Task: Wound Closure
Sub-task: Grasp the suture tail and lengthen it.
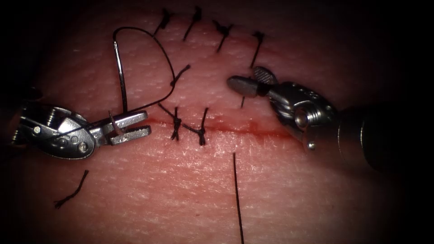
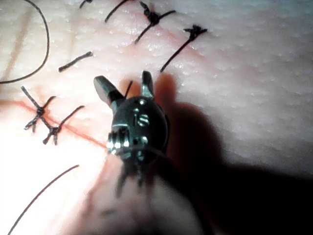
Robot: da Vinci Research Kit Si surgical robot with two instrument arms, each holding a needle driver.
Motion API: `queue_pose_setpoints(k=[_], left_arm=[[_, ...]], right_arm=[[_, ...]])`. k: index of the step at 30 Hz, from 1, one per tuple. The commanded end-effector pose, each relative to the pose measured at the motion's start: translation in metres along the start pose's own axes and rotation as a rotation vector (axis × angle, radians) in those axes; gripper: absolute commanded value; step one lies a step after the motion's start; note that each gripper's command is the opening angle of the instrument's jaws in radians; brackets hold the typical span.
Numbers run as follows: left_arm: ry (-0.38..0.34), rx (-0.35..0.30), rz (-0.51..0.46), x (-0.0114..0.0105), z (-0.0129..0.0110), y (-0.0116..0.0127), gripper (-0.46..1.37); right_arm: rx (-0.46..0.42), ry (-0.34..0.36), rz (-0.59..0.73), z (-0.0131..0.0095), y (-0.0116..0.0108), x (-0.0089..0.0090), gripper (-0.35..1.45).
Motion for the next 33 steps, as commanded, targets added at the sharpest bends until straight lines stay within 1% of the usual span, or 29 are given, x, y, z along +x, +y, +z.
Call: queue_pose_setpoints(k=[1, 6, 12, 21, 22, 23, 25, 26, 27, 31, 33], left_arm=[[0.0, -0.004, 0.0, 0.0, 0.0, 0.0, -0.35], [0.0, -0.004, 0.0, 0.0001, 0.0, 0.0, -0.35], [0.0, -0.004, 0.0, 0.0001, -0.0001, 0.0, -0.35], [0.0, -0.005, 0.0, 0.0001, -0.0001, 0.0, -0.35], [0.0, -0.005, -0.001, 0.0001, -0.0001, 0.0, -0.35], [0.0, -0.005, -0.001, 0.0001, -0.0001, 0.0, -0.35], [0.0, -0.005, -0.001, 0.0001, -0.0001, 0.0, -0.35], [0.0, -0.005, -0.001, 0.0001, -0.0001, 0.0, -0.35], [0.0, -0.005, -0.001, 0.0001, -0.0001, -0.0001, -0.35], [0.0, -0.005, -0.001, 0.0002, -0.0001, -0.0001, -0.35], [0.0, -0.005, -0.001, 0.0002, -0.0001, -0.0001, -0.35]], right_arm=[[0.0, -0.005, -0.003, 0.0002, 0.0001, -0.0002, 1.18], [-0.011, -0.018, -0.013, 0.0009, 0.0006, -0.0012, 1.16], [-0.016, -0.017, -0.022, 0.0013, 0.0005, -0.0018, 1.09], [-0.002, -0.02, -0.024, 0.0016, 0.0001, -0.0025, 0.88], [0.001, -0.02, -0.024, 0.0016, 0.0001, -0.0026, 0.84], [0.001, -0.02, -0.024, 0.0016, 0.0002, -0.0026, 0.78], [0.0, -0.023, -0.025, 0.0016, 0.0002, -0.0026, 0.51], [0.003, -0.025, -0.002, 0.0015, 0.0002, -0.0027, 0.22], [0.013, -0.029, 0.076, 0.0014, 0.0001, -0.0027, -0.35], [0.027, -0.03, 0.091, 0.0013, -0.0001, -0.0025, -0.35], [0.038, -0.045, 0.073, 0.0012, -0.0002, -0.0024, -0.35]])
